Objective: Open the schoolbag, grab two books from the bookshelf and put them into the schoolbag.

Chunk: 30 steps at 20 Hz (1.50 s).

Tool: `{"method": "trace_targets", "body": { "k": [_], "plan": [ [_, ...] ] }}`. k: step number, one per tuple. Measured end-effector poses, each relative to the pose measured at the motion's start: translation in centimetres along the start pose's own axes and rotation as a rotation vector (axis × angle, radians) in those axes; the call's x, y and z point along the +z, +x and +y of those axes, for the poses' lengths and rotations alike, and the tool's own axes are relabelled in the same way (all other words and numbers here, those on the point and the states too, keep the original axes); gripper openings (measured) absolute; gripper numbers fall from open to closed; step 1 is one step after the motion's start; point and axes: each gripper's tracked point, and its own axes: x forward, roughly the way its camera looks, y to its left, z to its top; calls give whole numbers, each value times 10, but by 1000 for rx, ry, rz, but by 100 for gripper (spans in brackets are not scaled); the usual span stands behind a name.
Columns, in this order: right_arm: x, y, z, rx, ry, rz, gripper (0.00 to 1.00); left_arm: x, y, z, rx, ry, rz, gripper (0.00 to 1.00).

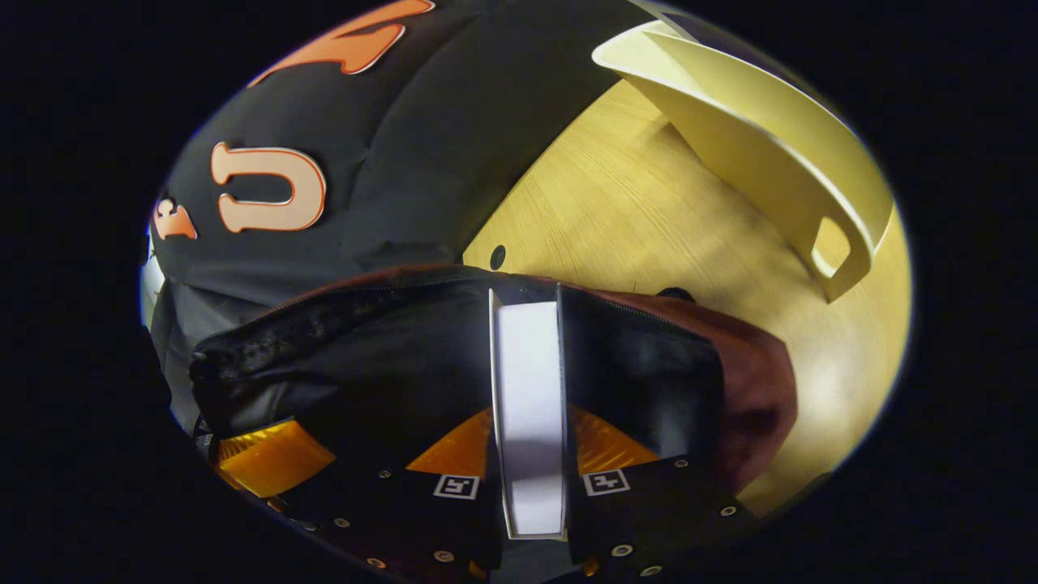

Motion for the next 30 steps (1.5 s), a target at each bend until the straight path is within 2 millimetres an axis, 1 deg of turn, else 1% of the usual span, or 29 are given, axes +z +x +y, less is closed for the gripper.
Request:
{"method": "trace_targets", "body": {
  "k": [1,3,4,5,6,8,9,10,12,14,16,18,20,25,27,30],
  "plan": [
    [-7,5,-2,0,17,8,32,0,3,0,0,-6,2,10],
    [-25,5,-4,-33,18,81,36,-3,4,3,-4,-39,1,10],
    [-27,-2,-3,-49,-11,93,38,-3,5,4,-9,-56,-3,10],
    [-25,-9,-5,-78,-59,113,48,-3,6,6,-8,-65,-5,10],
    [-28,-21,-8,-107,-106,153,74,-4,7,7,-8,-75,-11,10],
    [-21,-43,-15,-142,-173,167,89,-3,8,7,-13,-89,-22,10],
    [-15,-52,-16,-153,-192,149,97,-2,9,8,-11,-88,-25,10],
    [-9,-60,-21,-175,-212,139,97,-4,10,9,-8,-86,-28,10],
    [0,-75,-33,-216,-261,143,97,-3,12,5,-11,-93,-33,10],
    [13,-97,-43,-251,-298,133,97,-3,14,5,-1,-91,-34,10],
    [26,-117,-44,-276,-331,125,98,-3,15,4,8,-90,-35,10],
    [43,-137,-47,-309,-382,115,97,-5,17,4,12,-96,-34,10],
    [57,-157,-45,-332,-440,121,98,-8,18,3,16,-105,-32,10],
    [109,-208,-46,-429,-574,102,98,-11,25,0,22,-140,-29,10],
    [129,-223,-42,-440,-620,113,98,-16,28,0,29,-151,-16,10],
    [167,-245,-45,-511,-686,114,98,-18,31,1,38,-172,-7,10]
  ]
}}
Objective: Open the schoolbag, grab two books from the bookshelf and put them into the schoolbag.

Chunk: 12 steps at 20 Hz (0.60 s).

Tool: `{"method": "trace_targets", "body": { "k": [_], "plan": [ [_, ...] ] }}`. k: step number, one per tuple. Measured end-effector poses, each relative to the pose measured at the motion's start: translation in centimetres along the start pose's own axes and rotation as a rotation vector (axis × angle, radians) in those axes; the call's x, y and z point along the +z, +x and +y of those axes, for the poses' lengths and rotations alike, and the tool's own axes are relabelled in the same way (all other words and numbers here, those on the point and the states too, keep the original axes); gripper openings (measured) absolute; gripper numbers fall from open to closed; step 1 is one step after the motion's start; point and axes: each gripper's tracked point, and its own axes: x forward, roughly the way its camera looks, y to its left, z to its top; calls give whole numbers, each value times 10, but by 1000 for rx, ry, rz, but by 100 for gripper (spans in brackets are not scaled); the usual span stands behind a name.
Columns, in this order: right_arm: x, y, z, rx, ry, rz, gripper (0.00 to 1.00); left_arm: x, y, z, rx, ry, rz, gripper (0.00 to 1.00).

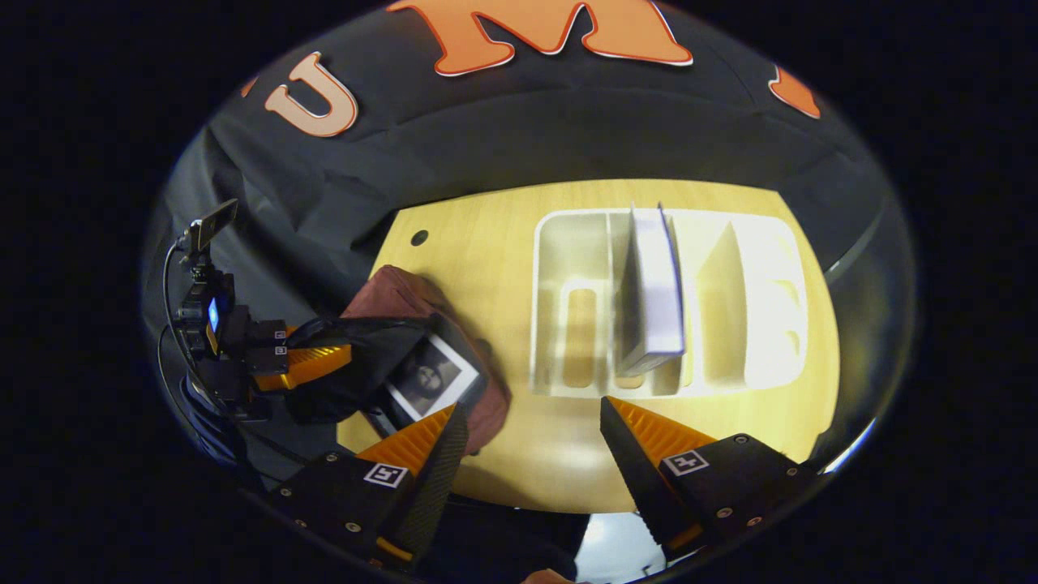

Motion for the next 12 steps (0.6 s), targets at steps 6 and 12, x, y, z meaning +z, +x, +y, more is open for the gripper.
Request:
{"method": "trace_targets", "body": {
  "k": [6,12],
  "plan": [
    [40,6,-46,-72,-65,34,98,-5,8,8,31,-88,14,10],
    [60,64,-77,-90,-67,139,98,-10,16,13,70,-170,34,10]
  ]
}}
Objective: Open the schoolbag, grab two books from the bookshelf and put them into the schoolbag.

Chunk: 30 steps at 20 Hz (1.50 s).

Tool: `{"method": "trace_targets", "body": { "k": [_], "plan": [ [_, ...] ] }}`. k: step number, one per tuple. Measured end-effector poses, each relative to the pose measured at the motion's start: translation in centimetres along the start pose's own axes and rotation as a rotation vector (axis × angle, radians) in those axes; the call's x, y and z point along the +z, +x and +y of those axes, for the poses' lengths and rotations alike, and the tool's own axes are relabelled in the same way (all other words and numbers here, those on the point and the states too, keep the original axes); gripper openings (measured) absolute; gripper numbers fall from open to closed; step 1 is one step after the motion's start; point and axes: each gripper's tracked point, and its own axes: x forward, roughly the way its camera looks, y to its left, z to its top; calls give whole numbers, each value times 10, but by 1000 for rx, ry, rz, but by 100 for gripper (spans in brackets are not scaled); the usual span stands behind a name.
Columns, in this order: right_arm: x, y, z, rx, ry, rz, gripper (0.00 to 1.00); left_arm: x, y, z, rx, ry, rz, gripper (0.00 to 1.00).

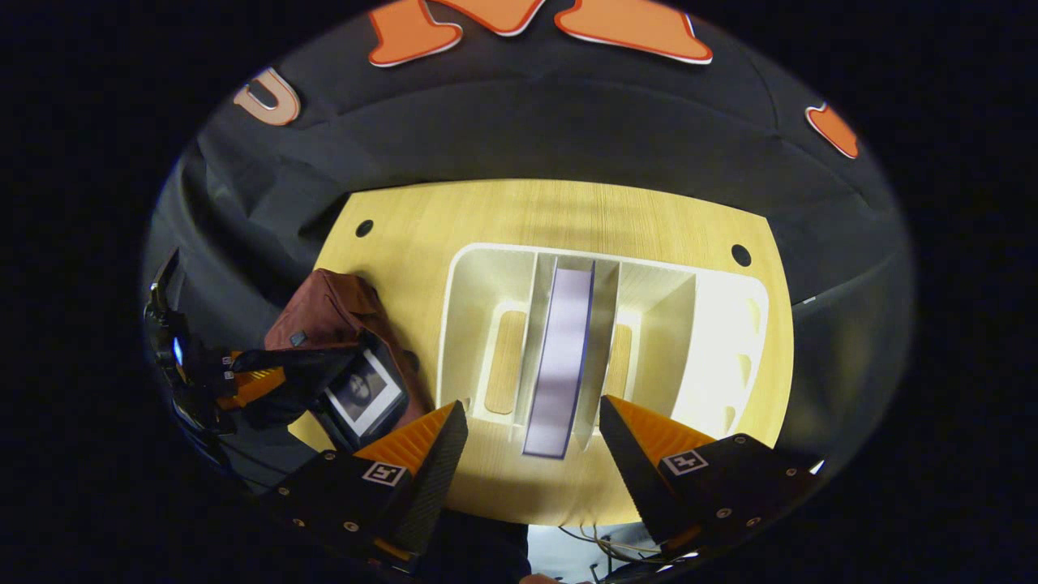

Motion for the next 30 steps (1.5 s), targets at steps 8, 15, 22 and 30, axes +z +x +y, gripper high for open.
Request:
{"method": "trace_targets", "body": {
  "k": [8,15,22,30],
  "plan": [
    [14,56,-14,-8,15,116,96,-6,3,2,31,-70,29,10],
    [6,64,-27,-46,57,186,39,-3,2,-1,49,-82,36,10],
    [13,18,-20,-51,135,101,37,-1,0,-1,15,-15,15,10],
    [2,-68,-10,-112,181,-20,37,-11,-4,0,-41,93,-20,10]
  ]
}}
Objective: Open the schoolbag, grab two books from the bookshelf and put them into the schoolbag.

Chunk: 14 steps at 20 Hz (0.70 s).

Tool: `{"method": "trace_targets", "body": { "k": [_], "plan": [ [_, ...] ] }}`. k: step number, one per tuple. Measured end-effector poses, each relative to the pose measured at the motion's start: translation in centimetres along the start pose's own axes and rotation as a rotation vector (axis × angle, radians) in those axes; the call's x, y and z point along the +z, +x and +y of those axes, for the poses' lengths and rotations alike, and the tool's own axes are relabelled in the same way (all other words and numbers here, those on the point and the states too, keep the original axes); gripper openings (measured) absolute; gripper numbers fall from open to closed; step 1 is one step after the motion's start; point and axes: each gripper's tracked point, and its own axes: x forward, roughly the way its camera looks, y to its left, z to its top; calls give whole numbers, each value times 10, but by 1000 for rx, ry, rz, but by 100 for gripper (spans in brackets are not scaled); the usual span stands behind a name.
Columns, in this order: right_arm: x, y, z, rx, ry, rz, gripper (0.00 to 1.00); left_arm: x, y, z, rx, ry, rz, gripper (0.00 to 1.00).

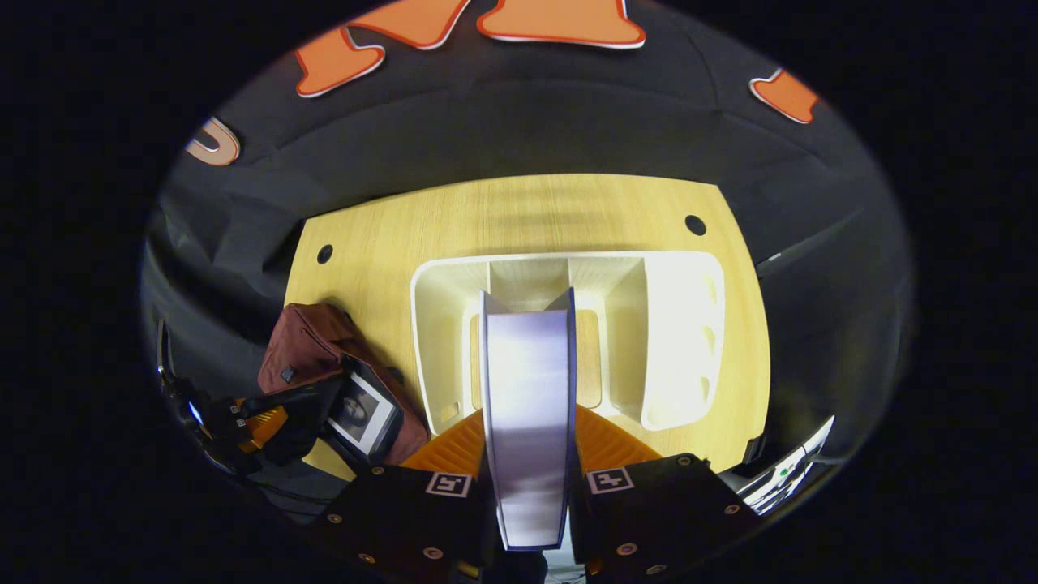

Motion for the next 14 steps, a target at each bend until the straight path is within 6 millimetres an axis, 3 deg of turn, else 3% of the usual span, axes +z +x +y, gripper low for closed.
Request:
{"method": "trace_targets", "body": {
  "k": [7,14],
  "plan": [
    [-23,-69,19,50,76,-121,37,8,-11,5,-7,121,-10,10],
    [-67,-91,42,171,233,-203,37,24,-19,5,-27,213,-17,10]
  ]
}}
